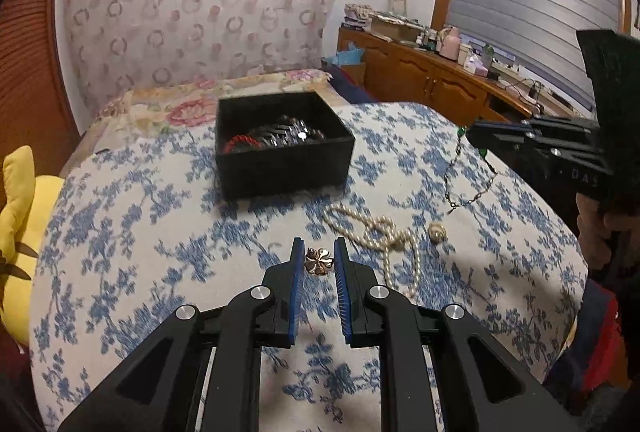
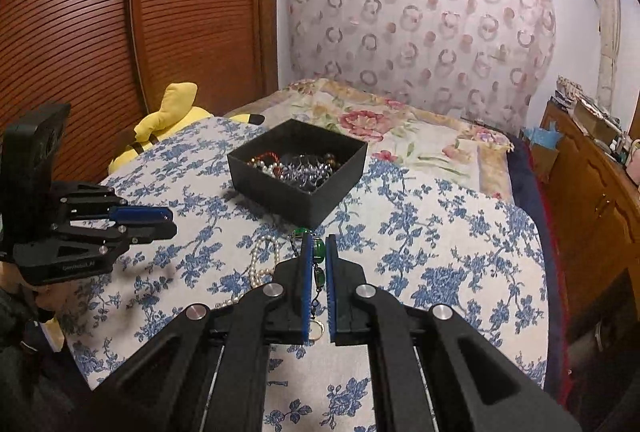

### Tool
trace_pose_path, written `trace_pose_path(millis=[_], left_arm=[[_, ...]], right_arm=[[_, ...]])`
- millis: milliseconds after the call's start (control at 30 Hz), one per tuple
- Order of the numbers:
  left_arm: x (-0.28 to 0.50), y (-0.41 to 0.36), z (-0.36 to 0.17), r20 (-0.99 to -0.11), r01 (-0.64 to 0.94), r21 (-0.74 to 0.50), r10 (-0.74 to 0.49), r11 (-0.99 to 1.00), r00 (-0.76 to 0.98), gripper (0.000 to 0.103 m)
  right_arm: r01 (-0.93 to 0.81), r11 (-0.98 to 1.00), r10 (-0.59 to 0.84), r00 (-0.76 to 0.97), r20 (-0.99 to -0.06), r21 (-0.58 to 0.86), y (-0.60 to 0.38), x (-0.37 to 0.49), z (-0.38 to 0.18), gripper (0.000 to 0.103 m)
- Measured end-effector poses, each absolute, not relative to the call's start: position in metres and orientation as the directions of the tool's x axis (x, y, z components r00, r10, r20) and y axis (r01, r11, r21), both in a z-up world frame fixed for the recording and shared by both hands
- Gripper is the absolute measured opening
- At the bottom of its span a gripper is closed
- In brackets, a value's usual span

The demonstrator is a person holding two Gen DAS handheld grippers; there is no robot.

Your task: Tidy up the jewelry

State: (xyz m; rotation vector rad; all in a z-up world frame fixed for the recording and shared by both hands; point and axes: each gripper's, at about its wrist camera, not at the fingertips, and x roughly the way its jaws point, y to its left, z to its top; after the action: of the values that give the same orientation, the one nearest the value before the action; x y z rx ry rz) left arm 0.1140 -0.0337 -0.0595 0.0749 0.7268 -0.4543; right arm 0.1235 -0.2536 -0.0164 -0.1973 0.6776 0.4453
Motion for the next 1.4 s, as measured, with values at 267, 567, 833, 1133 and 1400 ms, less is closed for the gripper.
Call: trace_pose_path(millis=[267,567,833,1133,1400], left_arm=[[0.137,-0.029,-0.045,-0.637,0.416,-0.078,-0.366,0.906,0.678,0.014],[0.172,-0.031,-0.03,-0.628,0.408,-0.057,-0.35,0.911,0.695,0.014],[0.219,-0.037,-0.017,-0.623,0.392,-0.054,-0.337,0.919,0.705,0.014],[0.279,-0.038,-0.035,-0.654,0.353,-0.107,-0.334,0.929,0.679,0.025],[0.273,-0.024,-0.033,-0.633,0.323,-0.104,-0.313,0.941,0.708,0.055]], right_arm=[[-0.461,0.886,0.329,0.708,-0.625,-0.056,-0.247,0.138,-0.004,0.007],[-0.467,0.88,0.324,0.723,-0.611,-0.085,-0.228,0.171,0.005,0.007],[-0.453,0.887,0.313,0.738,-0.598,-0.095,-0.213,0.205,0.015,0.007],[-0.438,0.898,0.323,0.723,-0.61,-0.044,-0.213,0.237,0.015,0.007],[-0.431,0.902,0.341,0.702,-0.625,0.008,-0.213,0.265,0.008,0.007]])
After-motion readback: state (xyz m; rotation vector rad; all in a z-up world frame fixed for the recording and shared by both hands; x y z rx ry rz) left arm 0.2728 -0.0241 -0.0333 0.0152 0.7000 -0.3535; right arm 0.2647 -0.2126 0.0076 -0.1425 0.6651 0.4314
